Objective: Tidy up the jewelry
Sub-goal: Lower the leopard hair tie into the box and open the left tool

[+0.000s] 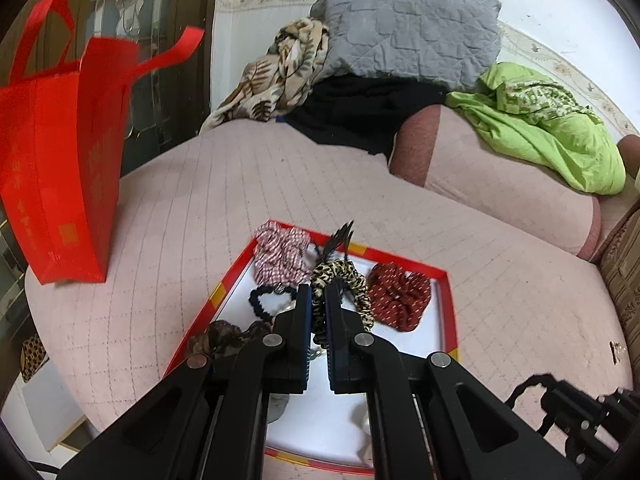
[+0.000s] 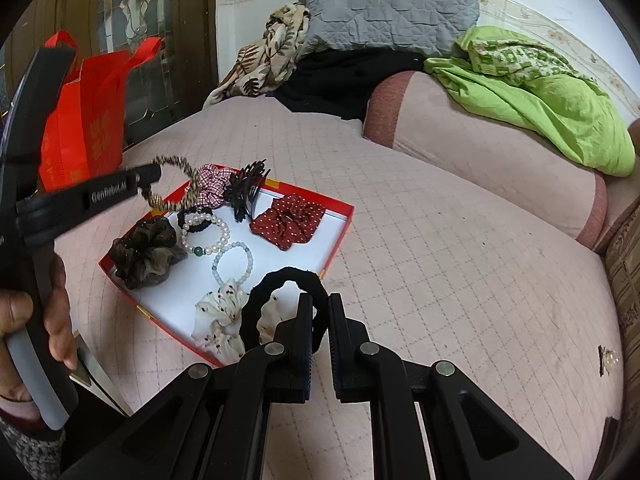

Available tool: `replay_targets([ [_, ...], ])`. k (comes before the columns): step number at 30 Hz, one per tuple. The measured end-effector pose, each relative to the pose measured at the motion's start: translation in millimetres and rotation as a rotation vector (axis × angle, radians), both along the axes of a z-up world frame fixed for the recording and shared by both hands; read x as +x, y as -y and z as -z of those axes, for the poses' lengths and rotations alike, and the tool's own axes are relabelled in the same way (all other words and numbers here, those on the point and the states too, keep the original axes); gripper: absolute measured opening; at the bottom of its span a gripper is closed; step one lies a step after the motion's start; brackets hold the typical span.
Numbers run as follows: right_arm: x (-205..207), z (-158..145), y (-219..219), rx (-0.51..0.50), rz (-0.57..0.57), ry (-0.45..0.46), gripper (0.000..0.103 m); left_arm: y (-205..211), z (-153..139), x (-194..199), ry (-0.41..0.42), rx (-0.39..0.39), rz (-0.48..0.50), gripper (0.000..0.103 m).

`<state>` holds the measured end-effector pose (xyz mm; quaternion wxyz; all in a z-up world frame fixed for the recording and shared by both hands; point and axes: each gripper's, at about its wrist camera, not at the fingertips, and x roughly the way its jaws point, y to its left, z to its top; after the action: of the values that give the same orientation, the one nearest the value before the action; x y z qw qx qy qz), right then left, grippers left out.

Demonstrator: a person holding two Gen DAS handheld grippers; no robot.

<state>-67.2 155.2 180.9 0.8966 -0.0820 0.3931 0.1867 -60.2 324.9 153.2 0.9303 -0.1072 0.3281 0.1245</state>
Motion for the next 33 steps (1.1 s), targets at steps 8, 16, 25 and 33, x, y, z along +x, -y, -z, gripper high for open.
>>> replay_targets([
  [8,18.5,4.1,-22.2,0.004,-0.019,-0.007,0.009,-30.4,10.4,-0.6,-0.009,-0.065,-0.018,0.006],
  [16,33.5,5.4,-27.8,0.012,-0.017,-0.008,0.009,-78.1,15.8,-8.3,0.023,-0.236,-0.064,0.006],
  [25,55.5,12.0,-24.7,0.018,0.007,-0.022,0.009,-49.4,22.9,-6.1,-0.035,-0.205,0.043,0.006],
  [33,72.1,23.4,-30.2,0.026,0.008,-0.054,0.009,-14.0,36.7,0.6,-0.127,-0.129,0.125,0.006],
])
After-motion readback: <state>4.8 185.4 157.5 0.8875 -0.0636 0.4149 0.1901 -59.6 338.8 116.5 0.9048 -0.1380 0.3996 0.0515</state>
